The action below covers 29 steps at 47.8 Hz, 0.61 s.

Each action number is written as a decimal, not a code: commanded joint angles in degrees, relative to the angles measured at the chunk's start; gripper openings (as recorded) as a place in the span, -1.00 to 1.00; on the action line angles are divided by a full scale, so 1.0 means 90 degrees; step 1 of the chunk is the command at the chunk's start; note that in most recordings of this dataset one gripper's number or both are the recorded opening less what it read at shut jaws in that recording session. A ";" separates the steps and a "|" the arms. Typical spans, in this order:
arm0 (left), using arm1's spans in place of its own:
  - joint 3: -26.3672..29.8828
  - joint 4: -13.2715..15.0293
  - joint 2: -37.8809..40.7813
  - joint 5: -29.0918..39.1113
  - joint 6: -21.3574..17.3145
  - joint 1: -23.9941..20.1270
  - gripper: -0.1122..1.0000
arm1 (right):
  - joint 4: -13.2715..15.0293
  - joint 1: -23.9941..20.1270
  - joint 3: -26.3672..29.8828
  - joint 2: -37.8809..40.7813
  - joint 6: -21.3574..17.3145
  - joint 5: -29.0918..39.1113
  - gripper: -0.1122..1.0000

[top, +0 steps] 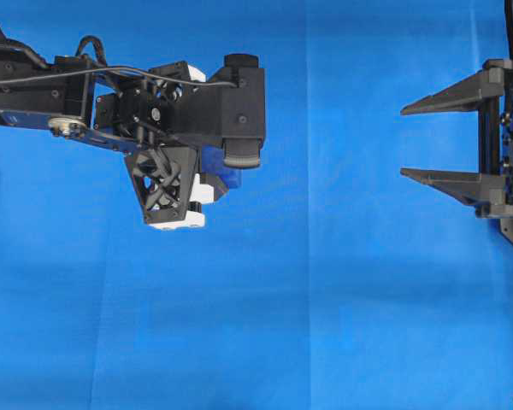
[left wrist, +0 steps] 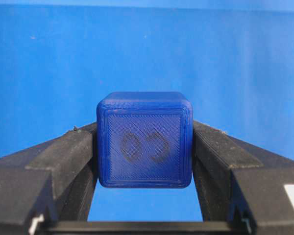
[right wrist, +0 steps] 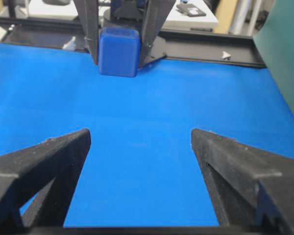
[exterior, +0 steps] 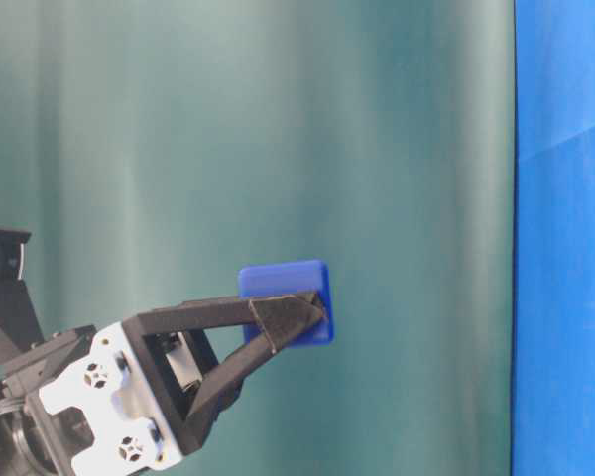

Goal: Handover the blue block to the right arm after grasping it with the left arm, then place it in the designated position.
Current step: 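Raise and rotate the held cube toward the table center with the left gripper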

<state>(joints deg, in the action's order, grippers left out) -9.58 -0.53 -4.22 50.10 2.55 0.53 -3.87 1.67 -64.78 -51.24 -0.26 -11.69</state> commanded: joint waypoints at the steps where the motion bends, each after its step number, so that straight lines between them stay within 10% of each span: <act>1: 0.0088 -0.0010 -0.0225 -0.0039 -0.0020 0.0020 0.08 | -0.0010 0.0010 0.0195 0.0029 -0.0010 0.0000 0.93; 13: -0.0166 -0.0010 -0.0381 -0.0547 -0.0039 0.0020 0.08 | -0.0010 0.0010 0.0215 0.0020 -0.0010 0.0000 0.93; 29: -0.1807 -0.0059 -0.1377 -0.3711 -0.0068 0.0029 0.08 | 0.0010 0.0010 0.0264 0.0029 0.0000 0.0000 0.93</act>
<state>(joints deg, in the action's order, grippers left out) -23.20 -0.88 -13.18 23.03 2.02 0.62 -3.87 1.67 -64.16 -51.15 -0.26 -11.43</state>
